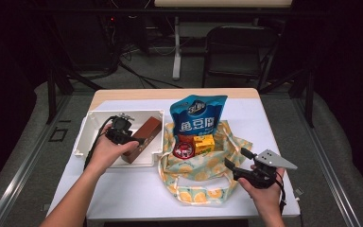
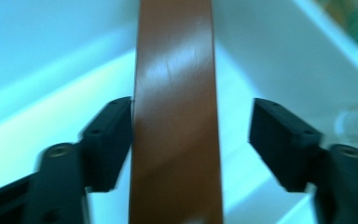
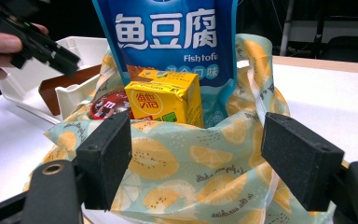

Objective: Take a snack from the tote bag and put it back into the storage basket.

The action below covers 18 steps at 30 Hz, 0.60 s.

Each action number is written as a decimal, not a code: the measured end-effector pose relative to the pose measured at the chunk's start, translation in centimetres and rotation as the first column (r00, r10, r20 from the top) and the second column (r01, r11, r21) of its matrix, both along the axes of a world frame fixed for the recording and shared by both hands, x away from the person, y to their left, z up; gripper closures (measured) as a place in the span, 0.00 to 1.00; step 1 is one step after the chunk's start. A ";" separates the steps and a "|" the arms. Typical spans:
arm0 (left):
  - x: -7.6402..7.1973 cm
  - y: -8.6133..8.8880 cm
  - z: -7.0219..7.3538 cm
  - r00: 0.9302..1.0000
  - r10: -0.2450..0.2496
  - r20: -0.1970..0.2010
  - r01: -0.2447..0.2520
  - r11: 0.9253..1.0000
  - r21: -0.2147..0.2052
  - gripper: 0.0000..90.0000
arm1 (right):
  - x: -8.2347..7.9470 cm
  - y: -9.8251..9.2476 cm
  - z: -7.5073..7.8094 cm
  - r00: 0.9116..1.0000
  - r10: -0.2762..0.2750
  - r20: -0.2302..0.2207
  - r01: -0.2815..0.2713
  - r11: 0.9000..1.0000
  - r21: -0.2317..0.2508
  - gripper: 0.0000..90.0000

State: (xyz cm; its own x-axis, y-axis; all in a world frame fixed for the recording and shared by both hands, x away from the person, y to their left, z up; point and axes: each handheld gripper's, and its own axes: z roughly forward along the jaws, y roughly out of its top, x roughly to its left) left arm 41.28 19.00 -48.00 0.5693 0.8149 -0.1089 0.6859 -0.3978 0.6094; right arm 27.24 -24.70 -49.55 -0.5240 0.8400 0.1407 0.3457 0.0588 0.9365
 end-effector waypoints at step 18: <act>-4.6 0.4 -3.3 1.000 0.000 0.011 0.001 0.999 -0.050 1.00 | 0.1 0.3 -0.5 1.000 -0.007 -0.013 0.007 1.000 -0.005 0.28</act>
State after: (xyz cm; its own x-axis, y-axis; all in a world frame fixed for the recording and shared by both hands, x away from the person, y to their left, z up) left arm 36.67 19.45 -51.30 0.5710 0.8083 -0.1436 0.6791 -0.3666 0.6360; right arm 27.29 -24.36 -50.07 -0.5160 0.8446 0.1428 0.3581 0.0612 0.9317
